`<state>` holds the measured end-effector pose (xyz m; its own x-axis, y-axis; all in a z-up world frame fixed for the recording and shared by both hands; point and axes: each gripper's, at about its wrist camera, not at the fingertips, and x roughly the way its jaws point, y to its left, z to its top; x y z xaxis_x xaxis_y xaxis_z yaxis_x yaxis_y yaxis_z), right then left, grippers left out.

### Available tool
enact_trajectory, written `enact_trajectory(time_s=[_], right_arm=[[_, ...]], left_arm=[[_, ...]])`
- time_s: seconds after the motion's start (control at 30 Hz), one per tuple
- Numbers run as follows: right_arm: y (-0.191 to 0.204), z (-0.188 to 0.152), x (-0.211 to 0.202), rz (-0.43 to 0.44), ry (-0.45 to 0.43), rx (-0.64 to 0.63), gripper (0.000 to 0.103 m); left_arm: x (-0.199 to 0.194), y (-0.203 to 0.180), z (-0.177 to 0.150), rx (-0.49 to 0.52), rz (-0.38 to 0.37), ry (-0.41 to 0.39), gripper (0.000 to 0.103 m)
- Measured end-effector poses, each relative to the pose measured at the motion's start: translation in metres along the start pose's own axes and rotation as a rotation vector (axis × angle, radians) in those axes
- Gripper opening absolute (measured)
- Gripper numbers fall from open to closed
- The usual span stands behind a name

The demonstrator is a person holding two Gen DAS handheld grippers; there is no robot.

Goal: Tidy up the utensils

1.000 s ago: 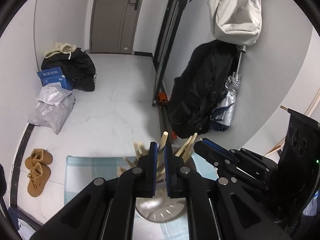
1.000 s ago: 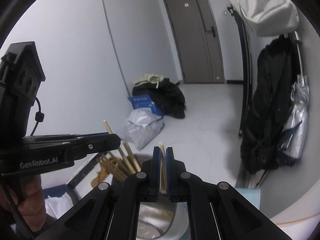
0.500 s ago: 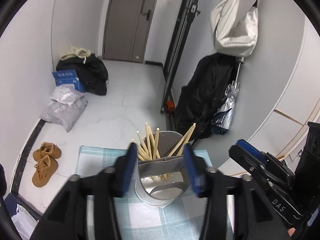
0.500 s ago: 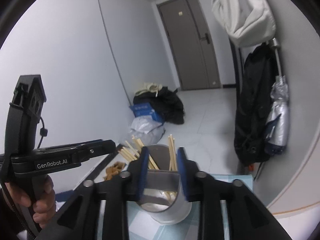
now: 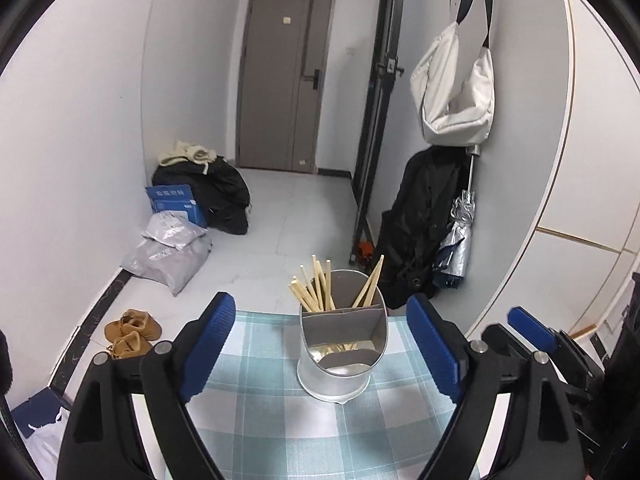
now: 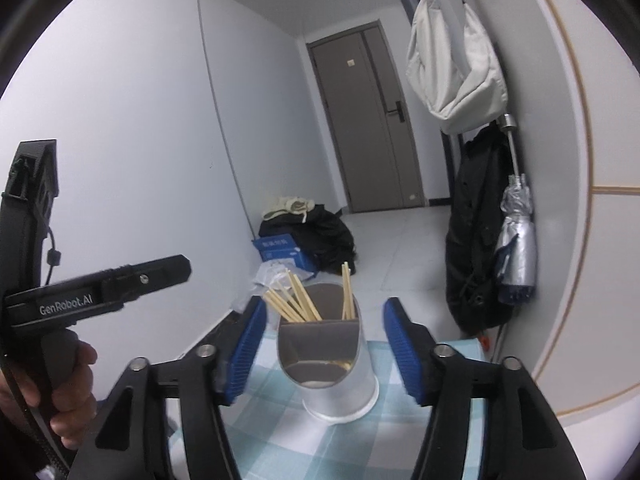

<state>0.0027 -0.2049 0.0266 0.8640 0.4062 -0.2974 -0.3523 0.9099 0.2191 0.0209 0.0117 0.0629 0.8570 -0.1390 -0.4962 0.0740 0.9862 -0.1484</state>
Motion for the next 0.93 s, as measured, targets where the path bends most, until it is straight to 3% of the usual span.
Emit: enact_trajectory(time_s=[0.17,0.3,0.5,0.93], right_arm=[[-0.001,-0.006,-0.013,-0.014,-0.009,0.005,0.073],[-0.001,-0.009,-0.02,-0.029,-0.025,-0.003,0.08],[0.002,-0.012,-0.023,-0.036,-0.031,-0.011,0.082],[0.0,-0.018,-0.02,-0.042,-0.018,-0.003,0.086]], left_arm=[[-0.01,0.001,-0.011,-0.003,0.005,-0.03,0.091],[-0.019,0.001,-0.015,-0.012,0.04,-0.078,0.102],[-0.024,0.003,-0.019,-0.008,0.072,-0.077,0.102],[-0.026,0.01,-0.028,-0.016,0.058,-0.094,0.102]])
